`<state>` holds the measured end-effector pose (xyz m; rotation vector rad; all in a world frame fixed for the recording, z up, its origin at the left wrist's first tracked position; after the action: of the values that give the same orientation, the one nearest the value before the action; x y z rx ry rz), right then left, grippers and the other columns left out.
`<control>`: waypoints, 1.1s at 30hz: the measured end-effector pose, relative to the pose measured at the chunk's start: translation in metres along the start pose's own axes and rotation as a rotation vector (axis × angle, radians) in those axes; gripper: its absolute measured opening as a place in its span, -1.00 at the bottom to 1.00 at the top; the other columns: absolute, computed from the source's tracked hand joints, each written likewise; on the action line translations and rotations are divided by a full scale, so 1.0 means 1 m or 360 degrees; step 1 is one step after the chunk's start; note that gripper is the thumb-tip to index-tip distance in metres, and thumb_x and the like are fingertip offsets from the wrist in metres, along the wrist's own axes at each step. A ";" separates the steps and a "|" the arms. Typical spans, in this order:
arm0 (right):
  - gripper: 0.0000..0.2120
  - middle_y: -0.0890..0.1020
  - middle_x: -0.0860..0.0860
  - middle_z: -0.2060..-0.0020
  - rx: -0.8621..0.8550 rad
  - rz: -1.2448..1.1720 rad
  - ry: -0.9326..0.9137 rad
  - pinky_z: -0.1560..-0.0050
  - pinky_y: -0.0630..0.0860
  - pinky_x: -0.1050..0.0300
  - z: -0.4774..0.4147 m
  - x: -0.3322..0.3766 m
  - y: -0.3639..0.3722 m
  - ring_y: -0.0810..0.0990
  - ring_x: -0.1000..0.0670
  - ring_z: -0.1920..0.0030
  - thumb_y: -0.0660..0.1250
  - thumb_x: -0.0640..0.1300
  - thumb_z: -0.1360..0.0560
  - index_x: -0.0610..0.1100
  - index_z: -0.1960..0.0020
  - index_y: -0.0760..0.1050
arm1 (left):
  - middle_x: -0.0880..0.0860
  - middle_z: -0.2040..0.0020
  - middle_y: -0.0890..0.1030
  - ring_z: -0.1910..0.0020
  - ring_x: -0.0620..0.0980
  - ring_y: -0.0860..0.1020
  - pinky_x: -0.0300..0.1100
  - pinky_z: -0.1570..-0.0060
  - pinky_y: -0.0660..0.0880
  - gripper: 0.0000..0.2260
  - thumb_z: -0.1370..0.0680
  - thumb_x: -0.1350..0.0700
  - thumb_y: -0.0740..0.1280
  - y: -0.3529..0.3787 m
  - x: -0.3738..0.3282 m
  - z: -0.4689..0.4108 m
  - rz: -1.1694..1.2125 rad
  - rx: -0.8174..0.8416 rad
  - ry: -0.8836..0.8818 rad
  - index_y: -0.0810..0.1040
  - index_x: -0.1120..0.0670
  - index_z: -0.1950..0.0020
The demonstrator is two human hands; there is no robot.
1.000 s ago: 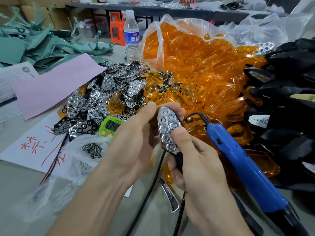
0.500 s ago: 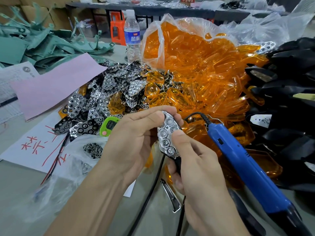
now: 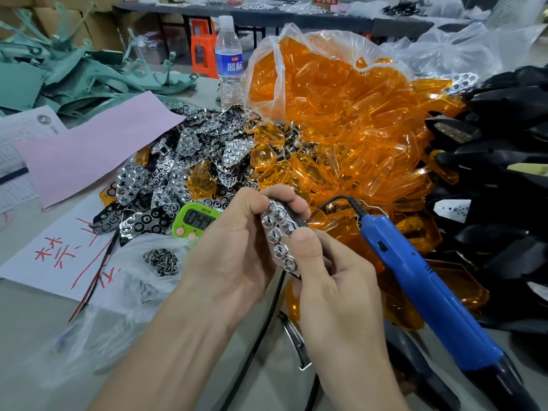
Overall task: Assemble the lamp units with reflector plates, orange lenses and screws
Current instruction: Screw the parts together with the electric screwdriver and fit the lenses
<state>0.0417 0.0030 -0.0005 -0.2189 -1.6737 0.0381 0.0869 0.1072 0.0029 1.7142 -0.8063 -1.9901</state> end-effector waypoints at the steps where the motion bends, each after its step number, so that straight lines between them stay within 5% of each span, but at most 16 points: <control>1: -0.56 0.55 0.28 0.43 0.0013 -0.0027 0.0006 0.26 0.40 0.11 0.001 0.000 0.002 0.52 0.17 0.38 0.13 0.47 -0.42 0.32 -0.09 0.61 | -0.01 0.24 0.64 0.19 -0.06 0.64 -0.16 0.11 0.59 -0.79 -0.33 0.11 0.24 0.001 -0.001 0.000 0.0003 0.0032 0.0006 0.68 -0.02 0.32; 8: -0.51 0.54 0.22 0.44 0.0054 -0.0092 0.0066 0.28 0.38 0.09 0.001 -0.006 0.009 0.46 0.13 0.38 0.19 0.50 -0.38 0.26 -0.11 0.62 | 0.03 0.23 0.68 0.23 -0.04 0.67 -0.16 0.20 0.65 -0.77 -0.41 0.16 0.29 -0.003 -0.002 -0.004 0.0080 -0.0003 0.0049 0.76 0.04 0.25; 15: -0.57 0.61 0.15 0.37 0.0089 -0.0290 0.0249 0.21 0.49 -0.04 -0.002 -0.015 0.013 0.54 0.05 0.29 0.31 0.46 -0.34 0.26 -0.07 0.65 | 0.12 0.15 0.72 0.16 -0.03 0.68 -0.18 0.25 0.64 -0.80 -0.44 0.11 0.35 -0.005 -0.010 0.006 -0.0252 -0.0204 0.0351 0.77 0.08 0.12; 19: -0.76 0.51 0.04 0.47 0.0150 -0.0609 0.0572 0.48 0.33 0.23 -0.002 -0.018 0.013 0.40 0.08 0.48 0.40 0.25 -0.49 0.11 0.15 0.70 | 0.13 0.09 0.74 0.11 -0.02 0.69 -0.16 0.13 0.65 -0.78 -0.46 0.06 0.32 -0.005 -0.011 0.003 -0.0401 -0.0176 0.0312 0.76 0.07 0.09; 25: -0.66 0.42 -0.12 0.46 0.0173 -0.0809 0.0783 0.64 0.14 0.34 -0.003 -0.016 0.002 0.23 0.07 0.61 0.35 0.09 -0.59 -0.03 0.29 0.64 | 0.28 -0.23 0.66 -0.12 0.14 0.63 -0.08 -0.13 0.62 -0.65 -0.53 0.13 0.35 -0.003 -0.006 0.004 -0.0630 0.0157 0.0014 0.64 0.17 -0.29; 29: -0.70 0.44 -0.10 0.45 0.0183 -0.0834 0.0772 0.63 0.16 0.34 -0.004 -0.016 -0.003 0.28 0.10 0.62 0.35 0.07 -0.60 -0.09 0.19 0.65 | 0.38 -0.14 0.64 -0.01 0.13 0.59 -0.01 -0.09 0.55 -0.72 -0.54 0.13 0.31 0.001 -0.005 0.005 -0.0837 0.0100 0.0175 0.68 0.17 -0.17; 33: -0.57 0.44 -0.10 0.46 0.0175 -0.0830 0.0772 0.63 0.18 0.35 -0.005 -0.017 -0.001 0.31 0.12 0.63 0.35 0.06 -0.59 0.05 0.45 0.59 | 0.17 0.11 0.67 0.13 0.06 0.60 -0.04 0.09 0.54 -0.78 -0.58 0.12 0.28 0.002 -0.006 0.006 -0.1042 0.0094 0.0288 0.68 0.17 -0.07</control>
<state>0.0480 -0.0012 -0.0162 0.2786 -1.1971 -0.2927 0.0823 0.1103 0.0095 2.3718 -0.2509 -2.1530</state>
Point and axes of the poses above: each hand's wrist, its own z-axis away from the middle knuckle, its own y-axis out of the palm, x = y × z, the point moved 8 cm from there along -z, towards the middle knuckle
